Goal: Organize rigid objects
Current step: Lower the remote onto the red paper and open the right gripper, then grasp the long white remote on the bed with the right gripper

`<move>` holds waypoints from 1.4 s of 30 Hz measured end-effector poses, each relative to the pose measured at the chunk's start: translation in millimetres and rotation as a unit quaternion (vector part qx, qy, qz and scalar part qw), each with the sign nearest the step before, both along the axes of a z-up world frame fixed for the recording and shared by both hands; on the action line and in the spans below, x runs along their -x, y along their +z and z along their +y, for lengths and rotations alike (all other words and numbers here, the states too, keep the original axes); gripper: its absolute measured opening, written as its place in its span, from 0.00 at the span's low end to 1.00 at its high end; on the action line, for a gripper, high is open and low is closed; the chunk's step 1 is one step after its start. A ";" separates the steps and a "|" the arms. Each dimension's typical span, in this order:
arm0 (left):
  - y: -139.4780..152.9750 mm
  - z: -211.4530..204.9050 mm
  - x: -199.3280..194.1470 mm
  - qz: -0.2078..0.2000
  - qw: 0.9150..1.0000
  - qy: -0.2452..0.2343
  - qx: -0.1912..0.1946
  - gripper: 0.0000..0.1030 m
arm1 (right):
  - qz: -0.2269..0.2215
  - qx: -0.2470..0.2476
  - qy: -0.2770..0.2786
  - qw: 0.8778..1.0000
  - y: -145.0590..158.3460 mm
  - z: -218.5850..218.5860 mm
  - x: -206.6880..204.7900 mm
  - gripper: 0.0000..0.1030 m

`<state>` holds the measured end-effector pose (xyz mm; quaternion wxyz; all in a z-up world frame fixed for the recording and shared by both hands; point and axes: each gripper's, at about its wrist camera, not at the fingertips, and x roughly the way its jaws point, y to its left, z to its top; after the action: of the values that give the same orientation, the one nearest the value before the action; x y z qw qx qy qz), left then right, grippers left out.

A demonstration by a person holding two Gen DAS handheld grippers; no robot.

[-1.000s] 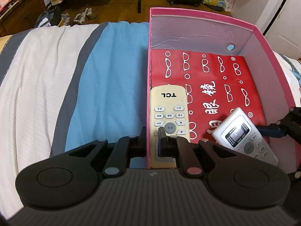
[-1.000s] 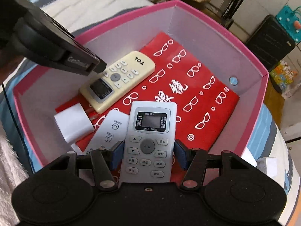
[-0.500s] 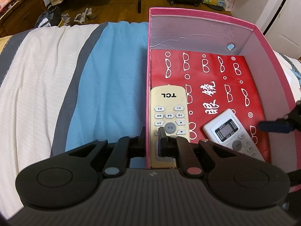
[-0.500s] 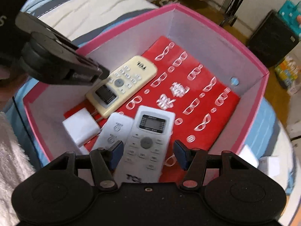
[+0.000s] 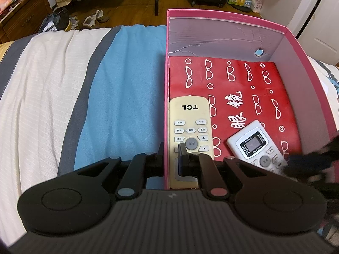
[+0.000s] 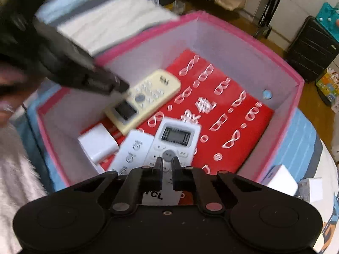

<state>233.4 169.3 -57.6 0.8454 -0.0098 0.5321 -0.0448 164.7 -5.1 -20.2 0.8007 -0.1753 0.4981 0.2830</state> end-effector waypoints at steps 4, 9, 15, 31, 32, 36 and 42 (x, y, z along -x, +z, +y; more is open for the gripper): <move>0.8 -0.4 -1.9 0.007 1.000 0.003 0.002 0.09 | -0.019 -0.073 -0.038 0.996 43.0 -44.9 14.8 0.10; 3.9 1.3 -1.6 0.015 1.000 0.010 0.008 0.11 | -0.030 -0.129 -0.106 0.986 81.0 -114.5 29.7 0.22; 6.0 -2.1 -2.3 0.015 1.000 0.009 0.000 0.12 | -0.010 -0.150 -0.203 0.968 75.7 -203.0 32.7 0.28; 6.8 -10.9 -0.3 0.003 0.999 0.004 -0.037 0.12 | 0.106 -0.140 -0.386 0.905 -44.1 -341.9 -1.3 0.47; 6.6 -11.3 -0.3 0.003 0.999 0.003 -0.037 0.12 | 0.110 -0.131 -0.397 0.902 -49.8 -348.5 0.0 0.47; 6.9 -12.2 -0.7 0.004 0.999 0.003 -0.037 0.12 | 0.157 -0.156 -0.412 0.884 -73.2 -362.7 0.3 0.47; 6.5 -14.9 0.9 0.000 0.999 0.001 -0.048 0.12 | 0.183 -0.188 -0.442 0.858 -93.9 -365.0 -8.9 0.61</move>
<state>232.4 154.4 -51.1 0.8451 0.0301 0.5335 -0.0182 173.6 -370.1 -114.1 0.7538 0.2721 0.5980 0.0142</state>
